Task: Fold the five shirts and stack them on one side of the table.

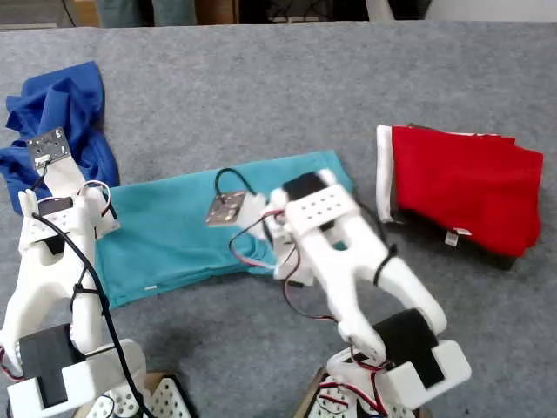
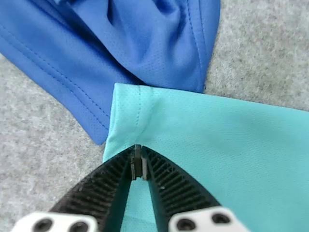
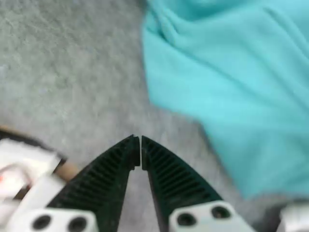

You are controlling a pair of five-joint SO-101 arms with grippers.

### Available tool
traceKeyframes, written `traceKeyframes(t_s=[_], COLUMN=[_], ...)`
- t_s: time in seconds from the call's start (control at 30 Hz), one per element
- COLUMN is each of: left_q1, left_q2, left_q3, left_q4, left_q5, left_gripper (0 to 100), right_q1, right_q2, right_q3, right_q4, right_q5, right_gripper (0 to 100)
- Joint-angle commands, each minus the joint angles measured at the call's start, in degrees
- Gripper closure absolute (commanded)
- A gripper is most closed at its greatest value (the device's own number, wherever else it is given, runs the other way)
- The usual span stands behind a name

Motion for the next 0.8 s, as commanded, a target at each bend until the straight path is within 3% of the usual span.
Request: traceKeyframes(t_s=[0.0, 0.27, 0.67, 0.77], left_q1=[0.5, 0.6, 0.6, 0.6], left_q2=[-0.4, -0.4, -0.4, -0.4], left_q3=[-2.2, -2.2, -2.2, -2.2], left_q4=[-0.2, -0.2, -0.2, -0.2], left_q5=[-0.4, -0.4, -0.5, -0.5], left_gripper=[97, 97, 97, 97], right_q1=[-1.0, 1.1, 1.1, 1.1], right_q2=[2.7, 11.7, 25.0, 23.5], right_q3=[-0.6, -16.7, -22.6, -26.7], right_q4=[-8.2, -14.7, -19.1, -14.4], right_q5=[-3.3, -12.1, -12.5, -14.1], right_gripper=[98.4, 98.4, 98.4, 98.4])
